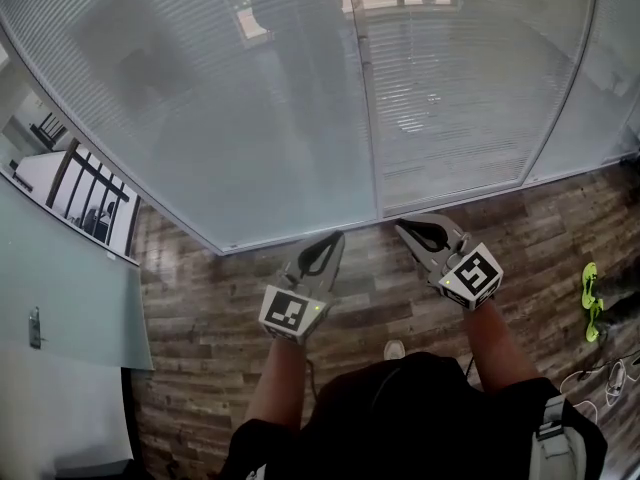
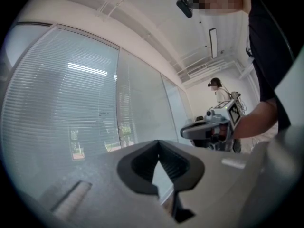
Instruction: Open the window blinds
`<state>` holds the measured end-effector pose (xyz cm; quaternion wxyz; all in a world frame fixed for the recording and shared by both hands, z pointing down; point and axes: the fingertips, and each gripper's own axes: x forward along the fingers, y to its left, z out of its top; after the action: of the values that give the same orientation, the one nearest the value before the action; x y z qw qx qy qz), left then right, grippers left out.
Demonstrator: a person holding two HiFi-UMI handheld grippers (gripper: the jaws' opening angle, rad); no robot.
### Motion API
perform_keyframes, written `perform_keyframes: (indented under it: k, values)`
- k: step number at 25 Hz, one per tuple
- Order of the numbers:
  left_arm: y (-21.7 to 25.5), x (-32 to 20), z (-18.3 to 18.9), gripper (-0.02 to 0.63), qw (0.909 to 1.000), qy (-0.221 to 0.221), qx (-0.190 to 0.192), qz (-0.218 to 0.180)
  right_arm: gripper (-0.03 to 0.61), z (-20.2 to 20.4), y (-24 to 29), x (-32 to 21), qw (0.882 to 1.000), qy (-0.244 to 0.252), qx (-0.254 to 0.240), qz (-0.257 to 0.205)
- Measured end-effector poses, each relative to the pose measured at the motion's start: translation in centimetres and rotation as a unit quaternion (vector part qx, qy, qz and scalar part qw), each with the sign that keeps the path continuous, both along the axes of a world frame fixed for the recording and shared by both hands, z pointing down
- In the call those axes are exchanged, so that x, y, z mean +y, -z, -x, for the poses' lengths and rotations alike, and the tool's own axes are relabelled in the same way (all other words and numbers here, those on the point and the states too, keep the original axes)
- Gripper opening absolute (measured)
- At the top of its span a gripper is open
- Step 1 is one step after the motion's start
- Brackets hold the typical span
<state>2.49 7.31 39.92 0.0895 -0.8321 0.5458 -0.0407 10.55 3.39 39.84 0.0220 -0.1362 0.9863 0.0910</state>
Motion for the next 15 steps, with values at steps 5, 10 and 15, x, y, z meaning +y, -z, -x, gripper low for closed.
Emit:
perform_keyframes:
  k: [5, 10, 15]
  values:
    - [0.1, -1.7, -0.6, 0.003, 0.9999, 0.010, 0.001, 0.009, 0.006, -0.3, -0.4, -1.3, 1.000, 0.017, 0.003, 0.004]
    - [-0.4, -3.4, -0.6, 0.003, 0.9998, 0.012, -0.007, -0.013, 0.006, -0.6, -0.7, -2.8, 1.000, 0.018, -0.002, 0.000]
    - [0.0, -4.5, -1.6, 0.005, 0.9999, 0.008, -0.009, 0.002, 0.006, -0.8, -0.8, -3.9, 1.000, 0.024, -0.002, -0.004]
